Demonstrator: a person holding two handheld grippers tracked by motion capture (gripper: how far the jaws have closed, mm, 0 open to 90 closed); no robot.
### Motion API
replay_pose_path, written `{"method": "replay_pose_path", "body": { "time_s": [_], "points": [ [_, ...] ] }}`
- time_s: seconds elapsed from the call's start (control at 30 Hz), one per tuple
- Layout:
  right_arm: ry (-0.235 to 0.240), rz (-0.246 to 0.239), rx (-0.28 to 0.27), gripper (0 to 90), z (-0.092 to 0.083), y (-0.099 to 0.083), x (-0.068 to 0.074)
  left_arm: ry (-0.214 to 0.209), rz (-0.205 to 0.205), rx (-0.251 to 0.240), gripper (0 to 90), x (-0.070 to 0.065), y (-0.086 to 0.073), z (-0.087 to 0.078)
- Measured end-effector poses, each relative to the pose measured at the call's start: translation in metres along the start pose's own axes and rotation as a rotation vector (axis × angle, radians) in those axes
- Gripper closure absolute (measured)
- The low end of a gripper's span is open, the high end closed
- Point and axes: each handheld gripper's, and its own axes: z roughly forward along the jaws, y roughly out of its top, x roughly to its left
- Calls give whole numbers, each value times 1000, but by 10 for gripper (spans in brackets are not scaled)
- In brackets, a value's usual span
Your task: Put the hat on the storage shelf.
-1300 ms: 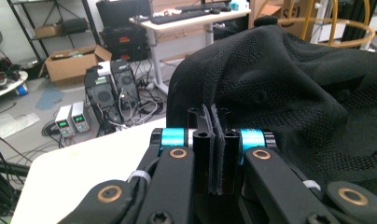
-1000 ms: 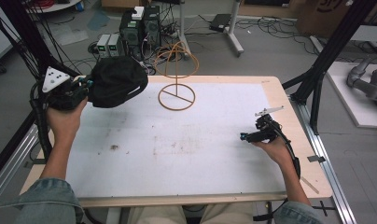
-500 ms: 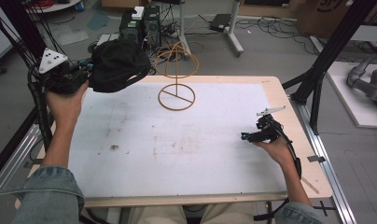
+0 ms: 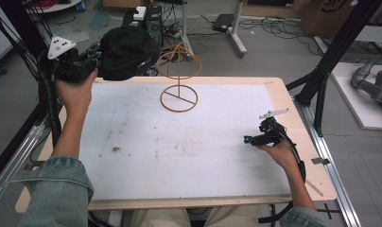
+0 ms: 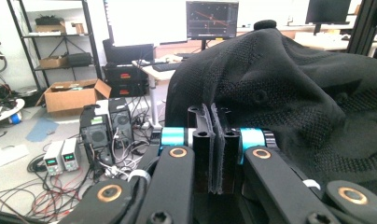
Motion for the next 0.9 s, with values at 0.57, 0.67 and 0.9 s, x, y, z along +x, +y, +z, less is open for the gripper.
{"method": "replay_pose_path", "body": {
  "time_s": [0.57,0.67,0.9],
  "points": [
    [16,-1,-21,116,-4,-1,0,-15,-23,-8,878,-22,12,31],
    [20,2,-21,116,-4,-2,0,-24,-30,-13,878,-26,13,36],
    [25,3,-19,116,-3,-5,-1,-35,-34,-32,878,-35,20,45]
  ]
}}
